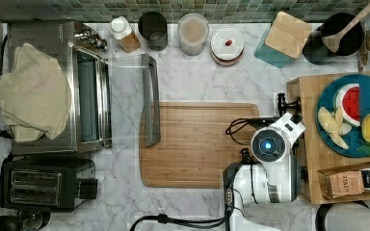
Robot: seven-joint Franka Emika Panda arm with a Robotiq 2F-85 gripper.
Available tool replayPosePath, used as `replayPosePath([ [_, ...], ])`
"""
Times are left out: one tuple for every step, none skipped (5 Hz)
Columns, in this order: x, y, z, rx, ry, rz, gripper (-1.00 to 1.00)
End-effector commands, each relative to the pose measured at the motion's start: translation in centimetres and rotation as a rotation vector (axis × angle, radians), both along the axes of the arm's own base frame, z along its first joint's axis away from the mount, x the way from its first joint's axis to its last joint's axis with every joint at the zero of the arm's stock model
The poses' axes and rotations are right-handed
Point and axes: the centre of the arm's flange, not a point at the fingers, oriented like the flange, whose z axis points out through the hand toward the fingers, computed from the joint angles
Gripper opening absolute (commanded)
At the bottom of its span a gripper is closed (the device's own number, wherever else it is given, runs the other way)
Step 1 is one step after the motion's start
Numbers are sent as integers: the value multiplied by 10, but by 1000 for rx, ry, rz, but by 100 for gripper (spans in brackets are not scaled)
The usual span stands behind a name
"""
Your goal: Close the drawer.
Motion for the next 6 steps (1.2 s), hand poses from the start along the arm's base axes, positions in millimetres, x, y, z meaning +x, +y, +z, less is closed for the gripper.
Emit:
replayPosePath([
  [-21, -142, 76, -121, -89, -196, -100],
  [-21, -142, 76, -120, -89, -196, -100],
  [-20, -142, 76, -121, -89, -195, -100],
  [-20, -142, 76, -121, -89, -195, -100],
  [-20, -142, 76, -121, -89, -195, -100],
  [-21, -142, 76, -120, -89, -196, -100],
])
